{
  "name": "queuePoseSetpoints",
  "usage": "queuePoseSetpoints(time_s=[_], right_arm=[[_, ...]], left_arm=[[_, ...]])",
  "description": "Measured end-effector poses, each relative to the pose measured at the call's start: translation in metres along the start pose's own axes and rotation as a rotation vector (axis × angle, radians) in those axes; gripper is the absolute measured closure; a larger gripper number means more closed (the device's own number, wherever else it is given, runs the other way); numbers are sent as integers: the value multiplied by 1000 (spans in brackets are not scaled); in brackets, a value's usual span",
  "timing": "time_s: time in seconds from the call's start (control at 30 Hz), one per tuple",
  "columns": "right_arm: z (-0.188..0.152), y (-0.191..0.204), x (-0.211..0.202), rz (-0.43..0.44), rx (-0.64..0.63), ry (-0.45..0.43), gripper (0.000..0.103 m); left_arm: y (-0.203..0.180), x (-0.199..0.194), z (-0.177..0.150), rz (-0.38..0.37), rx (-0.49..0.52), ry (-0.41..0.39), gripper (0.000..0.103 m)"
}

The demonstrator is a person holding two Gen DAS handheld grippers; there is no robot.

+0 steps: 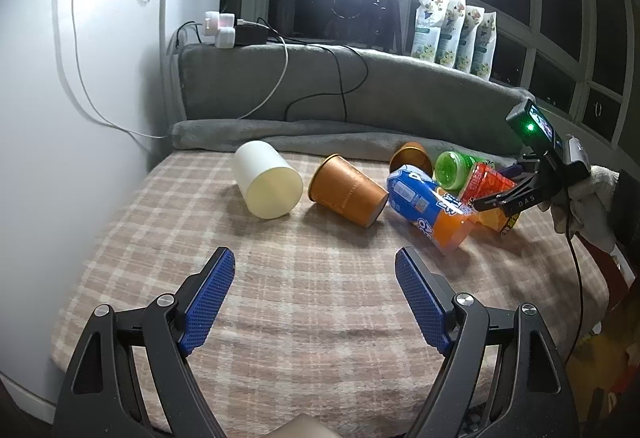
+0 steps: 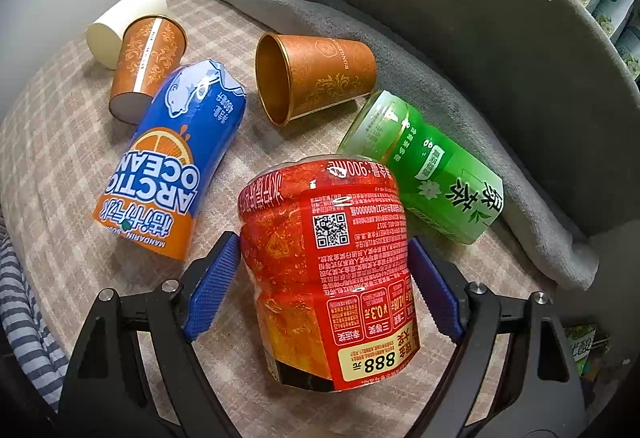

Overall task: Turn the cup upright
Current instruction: 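Lift the red snack jar with the right tool off the bed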

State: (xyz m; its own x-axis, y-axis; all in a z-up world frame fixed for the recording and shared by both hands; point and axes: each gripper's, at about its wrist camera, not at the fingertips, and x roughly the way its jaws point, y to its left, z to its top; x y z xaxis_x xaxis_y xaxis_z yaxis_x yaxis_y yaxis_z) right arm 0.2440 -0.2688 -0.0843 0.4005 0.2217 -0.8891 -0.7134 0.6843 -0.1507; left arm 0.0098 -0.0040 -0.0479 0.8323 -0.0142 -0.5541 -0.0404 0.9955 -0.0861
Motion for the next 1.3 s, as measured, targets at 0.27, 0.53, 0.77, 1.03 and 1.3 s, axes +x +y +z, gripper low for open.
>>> queuePoseSetpoints(time_s=[0.27, 0.53, 0.77, 1.03, 1.3], right_arm=[[-6, 9, -28, -13, 7, -54, 16], [-6, 38, -68, -17, -56, -130, 16], [-1, 85, -89, 42, -165, -173, 16], [13, 149, -80, 127, -316, -182, 16], [20, 189, -51, 162, -412, -144, 16]], left_arm=[[4, 5, -1, -7, -4, 10, 21], [5, 0, -2, -8, -1, -2, 21], [8, -6, -3, 1, 1, -14, 21], [18, -8, -3, -4, 18, 27, 21], [31, -10, -7, 14, 12, 48, 21]])
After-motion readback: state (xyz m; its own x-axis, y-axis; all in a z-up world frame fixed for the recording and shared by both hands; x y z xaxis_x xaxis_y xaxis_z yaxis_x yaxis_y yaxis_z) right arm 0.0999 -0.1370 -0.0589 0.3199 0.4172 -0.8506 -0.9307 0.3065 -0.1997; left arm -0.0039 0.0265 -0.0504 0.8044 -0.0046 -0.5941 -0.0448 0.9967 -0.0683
